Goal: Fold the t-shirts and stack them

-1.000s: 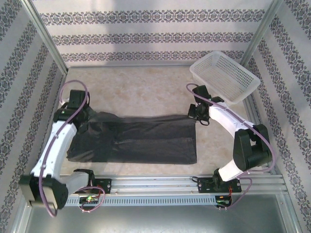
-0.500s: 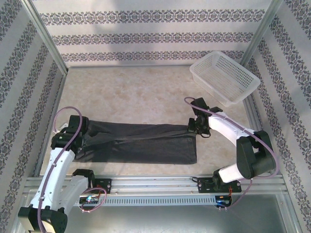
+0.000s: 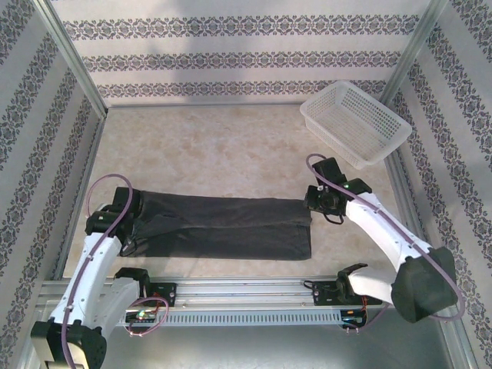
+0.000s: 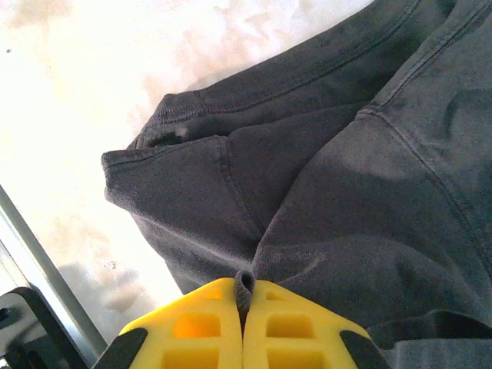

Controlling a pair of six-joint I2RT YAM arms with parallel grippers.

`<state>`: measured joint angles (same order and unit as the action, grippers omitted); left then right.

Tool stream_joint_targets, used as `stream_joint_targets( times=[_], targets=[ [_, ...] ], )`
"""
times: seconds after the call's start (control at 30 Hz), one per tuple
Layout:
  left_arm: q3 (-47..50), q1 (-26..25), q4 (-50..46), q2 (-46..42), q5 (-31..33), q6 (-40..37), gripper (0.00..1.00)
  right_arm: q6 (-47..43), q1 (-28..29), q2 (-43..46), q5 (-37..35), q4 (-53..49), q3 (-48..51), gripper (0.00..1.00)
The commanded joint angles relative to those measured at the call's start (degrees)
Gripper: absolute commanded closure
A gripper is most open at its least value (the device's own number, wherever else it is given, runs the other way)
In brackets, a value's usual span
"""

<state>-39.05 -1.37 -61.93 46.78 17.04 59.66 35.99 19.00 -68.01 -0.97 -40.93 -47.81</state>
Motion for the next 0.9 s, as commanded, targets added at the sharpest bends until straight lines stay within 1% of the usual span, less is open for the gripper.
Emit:
stream_joint_targets(
  times=[0.0,0.13,0.23,0.3,0.33,0.43,0.5,0.57,0.67,0.73,0.87],
  targets=[
    [0.14,0.56,-0.19,1.05,2.10,1.07,1.00,6.80,0.07,-3.24,0.86,1.45,-0.06,0.72],
    [-0.52,0.56,1.47,3.04,2.10,0.47,1.00,11.98,-0.01,-10.15,4.09,2.90,-2.86,0.73],
    [-0.77,0.55,2.15,3.99,2.21,0.40,1.00,15.12,0.10,-13.72,6.93,4.35,-2.40,0.75],
    [-0.59,0.58,2.45,4.25,2.41,0.37,1.00,16.75,-0.01,-16.08,9.37,4.43,-0.96,0.78],
    [-0.51,0.56,2.67,4.22,2.39,0.35,1.00,17.01,-0.14,-16.81,10.75,4.70,0.07,0.81],
    [-0.29,0.56,2.73,4.29,2.39,0.20,1.00,16.94,0.03,-16.43,13.10,4.04,3.06,0.91],
    [-0.01,0.58,3.06,4.29,2.33,-0.05,1.00,16.64,0.18,-14.35,12.85,3.42,5.10,0.95],
    [0.55,0.57,3.72,4.64,1.76,-0.18,1.00,16.07,-0.02,-12.64,11.93,3.13,7.19,0.97],
    [1.33,0.58,5.27,5.90,0.30,-0.07,0.99,15.06,-1.70,-14.41,12.64,3.90,8.65,0.97],
    [1.61,0.55,6.85,7.21,-1.45,-0.39,0.93,14.00,-2.47,-16.49,12.84,3.53,7.74,0.97],
    [-0.28,0.56,7.31,9.96,-4.06,-0.58,0.67,13.07,-2.52,-15.47,10.88,1.92,4.92,0.87]
  ],
)
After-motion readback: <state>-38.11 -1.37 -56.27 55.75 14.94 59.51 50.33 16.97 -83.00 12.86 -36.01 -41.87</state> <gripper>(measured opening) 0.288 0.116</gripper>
